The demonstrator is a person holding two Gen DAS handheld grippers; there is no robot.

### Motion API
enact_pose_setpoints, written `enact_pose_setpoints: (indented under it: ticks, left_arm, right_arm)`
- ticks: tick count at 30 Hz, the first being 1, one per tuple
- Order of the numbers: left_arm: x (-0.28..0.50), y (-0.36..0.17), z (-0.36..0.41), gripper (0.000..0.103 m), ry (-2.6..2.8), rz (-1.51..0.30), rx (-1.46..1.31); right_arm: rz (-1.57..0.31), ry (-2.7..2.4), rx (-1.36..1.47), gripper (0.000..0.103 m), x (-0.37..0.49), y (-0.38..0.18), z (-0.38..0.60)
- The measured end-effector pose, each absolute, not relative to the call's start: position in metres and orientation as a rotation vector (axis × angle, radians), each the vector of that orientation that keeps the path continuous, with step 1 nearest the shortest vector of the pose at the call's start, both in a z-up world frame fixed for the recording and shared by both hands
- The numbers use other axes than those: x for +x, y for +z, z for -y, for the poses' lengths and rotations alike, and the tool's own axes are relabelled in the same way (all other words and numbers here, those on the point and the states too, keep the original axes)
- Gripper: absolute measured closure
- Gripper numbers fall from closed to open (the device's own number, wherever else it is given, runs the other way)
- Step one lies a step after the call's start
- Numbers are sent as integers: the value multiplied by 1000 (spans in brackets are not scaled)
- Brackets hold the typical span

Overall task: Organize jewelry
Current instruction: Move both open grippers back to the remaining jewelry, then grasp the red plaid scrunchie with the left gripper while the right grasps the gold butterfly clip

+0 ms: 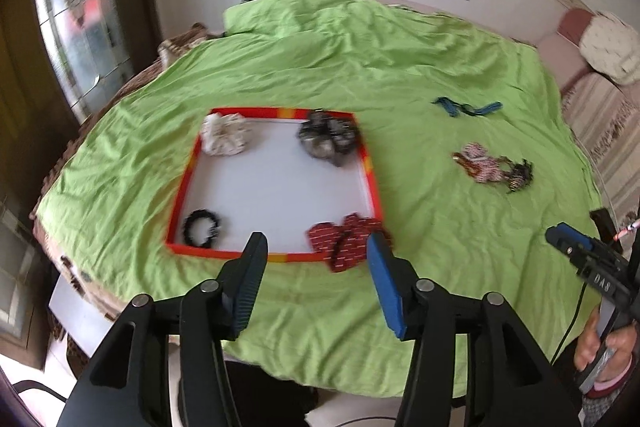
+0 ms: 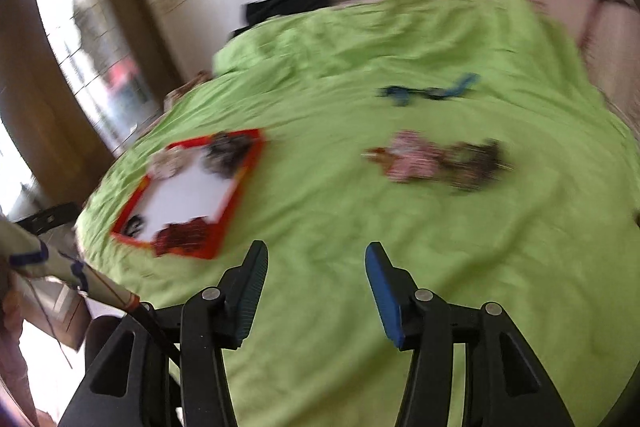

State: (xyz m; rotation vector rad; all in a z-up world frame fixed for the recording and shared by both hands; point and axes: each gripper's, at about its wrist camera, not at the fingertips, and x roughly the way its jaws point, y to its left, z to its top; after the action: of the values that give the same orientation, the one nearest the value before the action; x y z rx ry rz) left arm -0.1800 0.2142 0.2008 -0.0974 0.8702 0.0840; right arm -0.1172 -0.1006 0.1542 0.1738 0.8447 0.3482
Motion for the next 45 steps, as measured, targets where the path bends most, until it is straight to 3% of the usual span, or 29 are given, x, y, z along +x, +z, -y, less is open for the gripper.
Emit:
enact_pose_setpoints:
  ticks: [12, 19, 32, 35, 39, 40, 42, 43, 44, 45]
  left_arm:
    - [-114, 149, -94, 51, -140, -993, -19]
    - [-58, 126, -16, 51, -257, -959, 114]
    - [55, 76, 43, 52, -346, -1004, 97]
    - [70, 63, 58, 52, -374, -1018, 118]
    - [84, 49, 69, 52, -375, -1040, 115]
    - [86, 46, 70, 54, -370, -1045, 112]
    - [89, 41, 70, 81, -348, -1066, 110]
    - [89, 38, 69, 93, -337, -1084, 105]
    - [89, 37, 67, 94, -334, -1090, 88]
    - [86, 39, 64, 94, -333, -1088, 66]
  right_arm:
    - [-860, 83, 369, 48, -103, 109, 248]
    - [-856, 116, 438, 48, -64, 88, 254]
    - [-848, 236, 639, 47, 39, 52, 255]
    - [-863, 258, 661, 40, 52, 43, 255]
    - [-861, 284, 667, 37, 63, 41, 253]
    - [-861, 288, 663, 37, 65, 40, 251]
    - [-871, 291, 636, 38, 68, 39, 247]
    - [-879, 294, 627, 50, 69, 38, 246]
    - [-886, 300, 624, 73, 70, 36, 247]
    - [-904, 320, 632, 81, 71, 34, 246]
